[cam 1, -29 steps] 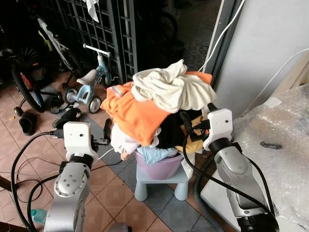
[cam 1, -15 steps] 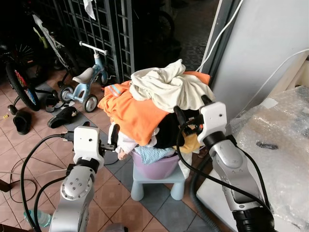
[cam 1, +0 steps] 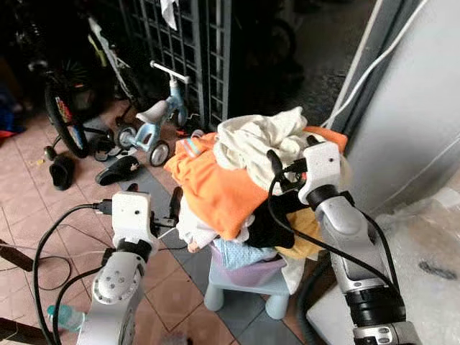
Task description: Clothes washing
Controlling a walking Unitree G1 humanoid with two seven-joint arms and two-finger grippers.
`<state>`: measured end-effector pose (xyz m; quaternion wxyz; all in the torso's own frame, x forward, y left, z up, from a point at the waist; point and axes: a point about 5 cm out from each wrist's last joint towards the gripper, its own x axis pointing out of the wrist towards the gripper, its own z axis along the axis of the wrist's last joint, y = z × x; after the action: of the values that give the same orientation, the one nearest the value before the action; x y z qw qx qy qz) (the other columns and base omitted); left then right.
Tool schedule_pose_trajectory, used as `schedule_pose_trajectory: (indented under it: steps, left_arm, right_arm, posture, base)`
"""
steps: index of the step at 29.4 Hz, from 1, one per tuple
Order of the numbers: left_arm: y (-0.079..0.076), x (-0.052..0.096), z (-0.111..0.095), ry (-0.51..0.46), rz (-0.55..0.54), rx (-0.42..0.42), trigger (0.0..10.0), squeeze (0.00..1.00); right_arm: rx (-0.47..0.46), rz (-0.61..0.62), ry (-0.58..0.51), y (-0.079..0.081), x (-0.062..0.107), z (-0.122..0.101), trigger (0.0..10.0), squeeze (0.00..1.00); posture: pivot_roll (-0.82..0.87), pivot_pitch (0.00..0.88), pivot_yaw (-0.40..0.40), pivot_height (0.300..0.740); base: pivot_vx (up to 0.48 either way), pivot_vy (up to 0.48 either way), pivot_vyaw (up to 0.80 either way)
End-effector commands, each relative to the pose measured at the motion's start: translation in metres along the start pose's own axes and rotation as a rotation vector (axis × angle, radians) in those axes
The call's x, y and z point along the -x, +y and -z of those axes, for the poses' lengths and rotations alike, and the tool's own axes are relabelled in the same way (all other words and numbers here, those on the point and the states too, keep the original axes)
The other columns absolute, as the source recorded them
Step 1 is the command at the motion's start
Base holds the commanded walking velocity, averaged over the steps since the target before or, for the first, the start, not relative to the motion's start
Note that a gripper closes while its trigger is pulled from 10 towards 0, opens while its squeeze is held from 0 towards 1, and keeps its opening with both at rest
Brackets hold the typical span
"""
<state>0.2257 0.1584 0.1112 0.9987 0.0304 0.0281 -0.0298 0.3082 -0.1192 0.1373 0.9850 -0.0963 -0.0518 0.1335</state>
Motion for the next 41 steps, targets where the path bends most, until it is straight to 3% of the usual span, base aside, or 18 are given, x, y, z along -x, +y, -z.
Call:
schedule_pose_trajectory:
  steps: [1,4,6,8,13,14,24,32,34,41]
  left_arm:
    - [-0.004,0.000,-0.003,-0.001,0.012,0.000,10.0,0.00]
    - [-0.005,0.002,-0.001,0.013,0.021,0.012,10.0,0.00]
    - [-0.006,0.002,0.000,0.020,0.018,0.009,10.0,0.00]
    - [-0.006,0.002,0.000,0.026,0.023,-0.014,10.0,0.00]
    - [-0.004,0.001,0.000,0.023,0.016,-0.025,10.0,0.00]
    - [-0.004,0.000,0.000,0.023,0.015,-0.029,10.0,0.00]
    - [-0.010,-0.001,-0.003,0.009,0.036,0.017,10.0,0.00]
    - [-0.009,-0.002,-0.004,0.006,0.014,-0.001,10.0,0.00]
    - [-0.009,-0.002,-0.003,0.006,0.030,0.018,10.0,0.00]
    - [-0.013,-0.004,-0.004,0.007,0.038,0.009,10.0,0.00]
  right_arm:
    - [-0.033,-0.013,0.013,0.003,0.003,0.004,10.0,0.00]
    - [0.049,0.033,0.038,0.000,0.004,0.009,10.0,0.00]
    - [0.056,-0.019,0.067,0.003,0.006,0.013,10.0,0.00]
    - [-0.014,-0.015,0.113,0.000,0.010,0.021,10.0,0.00]
    - [-0.019,-0.019,0.210,-0.001,0.013,0.037,9.8,0.00]
    - [-0.068,-0.032,0.210,0.001,0.013,0.039,0.0,0.00]
    - [-0.106,-0.089,0.207,0.010,0.000,0.035,0.0,0.00]
    - [-0.155,-0.107,0.216,0.020,-0.007,0.035,0.0,0.00]
    - [-0.202,-0.128,0.227,0.036,-0.016,0.032,0.0,0.00]
    - [-0.257,-0.145,0.228,0.050,-0.024,0.026,0.0,0.00]
  posture:
    - [0.03,0.000,-0.028,0.740]
    - [0.03,0.000,-0.030,0.740]
    - [0.03,0.000,-0.031,0.740]
    - [0.03,0.000,-0.039,0.740]
    - [0.03,0.000,-0.044,0.740]
    - [0.03,0.000,-0.045,0.740]
    - [0.02,0.000,-0.048,0.740]
    - [0.04,0.000,-0.053,0.740]
    - [0.03,0.000,-0.050,0.740]
    - [0.03,0.000,-0.046,0.740]
  base:
    - [0.000,0.000,0.00]
    - [0.000,0.000,0.00]
    - [0.000,0.000,0.00]
    - [0.000,0.000,0.00]
    - [0.000,0.000,0.00]
    - [0.000,0.000,0.00]
    - [0.000,0.000,0.00]
    - [0.000,0.000,0.00]
    - [0.000,0.000,0.00]
    - [0.000,0.000,0.00]
